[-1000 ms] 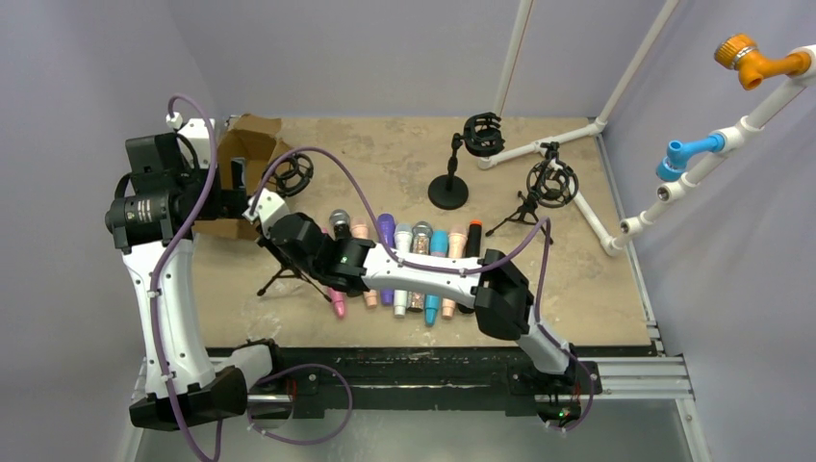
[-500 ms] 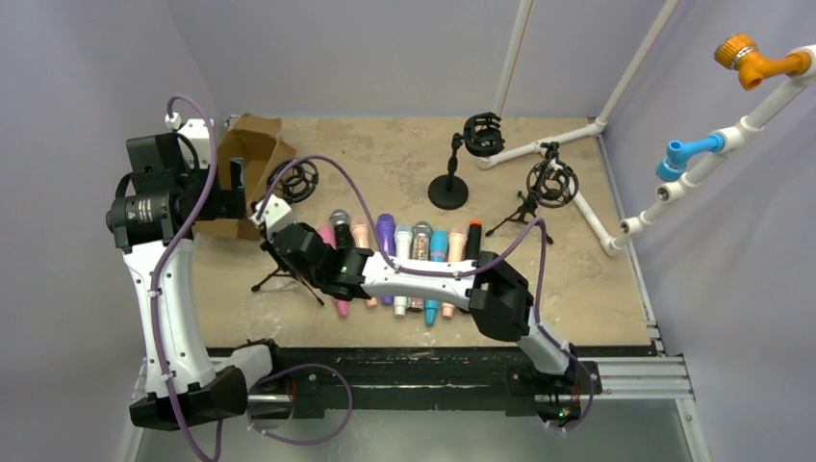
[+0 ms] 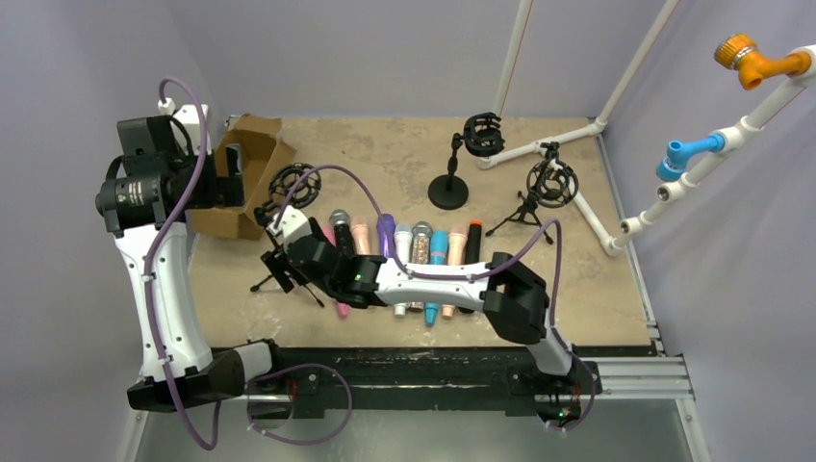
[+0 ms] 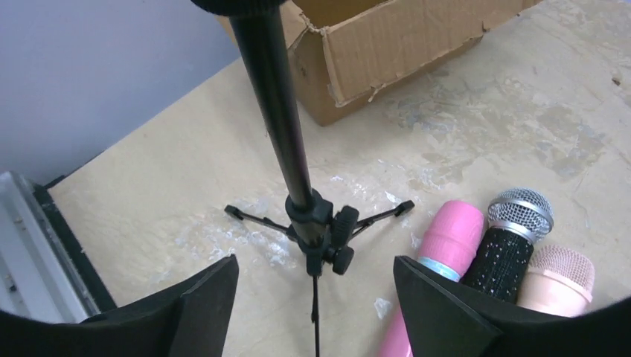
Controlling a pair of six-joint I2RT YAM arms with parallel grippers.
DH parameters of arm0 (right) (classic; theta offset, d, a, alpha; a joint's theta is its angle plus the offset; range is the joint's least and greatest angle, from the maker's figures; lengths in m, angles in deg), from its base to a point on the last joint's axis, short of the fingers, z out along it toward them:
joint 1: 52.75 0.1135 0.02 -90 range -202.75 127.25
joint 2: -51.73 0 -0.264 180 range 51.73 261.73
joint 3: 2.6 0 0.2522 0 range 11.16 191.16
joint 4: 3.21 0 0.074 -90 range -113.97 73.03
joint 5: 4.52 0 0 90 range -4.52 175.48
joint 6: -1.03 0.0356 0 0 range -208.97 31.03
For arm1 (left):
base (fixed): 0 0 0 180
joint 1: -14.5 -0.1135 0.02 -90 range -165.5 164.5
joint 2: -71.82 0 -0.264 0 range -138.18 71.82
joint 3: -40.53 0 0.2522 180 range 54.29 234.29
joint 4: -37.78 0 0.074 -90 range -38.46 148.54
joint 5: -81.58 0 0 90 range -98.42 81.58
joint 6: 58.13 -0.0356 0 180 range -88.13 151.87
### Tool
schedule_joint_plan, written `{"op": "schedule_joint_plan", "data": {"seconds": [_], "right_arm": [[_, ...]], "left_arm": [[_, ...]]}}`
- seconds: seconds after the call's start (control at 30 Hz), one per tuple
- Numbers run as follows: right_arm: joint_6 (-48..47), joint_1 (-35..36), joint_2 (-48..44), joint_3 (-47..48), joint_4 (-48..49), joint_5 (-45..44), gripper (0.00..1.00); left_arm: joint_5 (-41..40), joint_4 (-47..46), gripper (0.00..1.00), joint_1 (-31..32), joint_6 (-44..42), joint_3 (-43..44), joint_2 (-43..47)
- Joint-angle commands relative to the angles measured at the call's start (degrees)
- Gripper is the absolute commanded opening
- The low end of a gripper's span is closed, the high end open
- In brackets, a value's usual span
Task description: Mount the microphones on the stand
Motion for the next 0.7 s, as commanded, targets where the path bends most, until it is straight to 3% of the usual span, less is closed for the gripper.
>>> {"op": "schedule_joint_plan", "data": {"seconds": [0.0, 0.1, 0.17, 0.3, 0.53, 0.67], "right_arm": [[4.52, 0.3, -10.09, -4.66, 0.69, 1.91, 0.81], [7.09, 0.27, -16.2, -10.66, 1.64, 5.47, 0.77], [9.54, 0.11, -20.16, -14.7, 1.1, 6.31, 0.68], [13.05, -0.81, -24.25, -19.97, -2.2, 6.38, 0.35], [23.6, -8.59, -19.73, -20.97, -6.99, 17.36, 0.4], [24.03, -10.18, -14.44, -15.53, -13.03, 17.35, 0.48]], "left_arm": [[1.58, 2.12, 1.0, -0.74, 2.7, 5.25, -1.41], [1.43, 2.61, 1.0, -0.85, 2.33, 6.9, -1.86], [1.52, 3.56, 1.0, -1.11, 1.74, 8.65, -2.36], [4.71, 6.64, 1.0, -1.73, 0.48, 12.62, -3.25], [14.86, 8.39, 1.0, -1.97, -0.35, 13.18, -0.64], [20.76, 10.35, 1.0, -1.95, -1.55, 12.62, -0.14]]}}
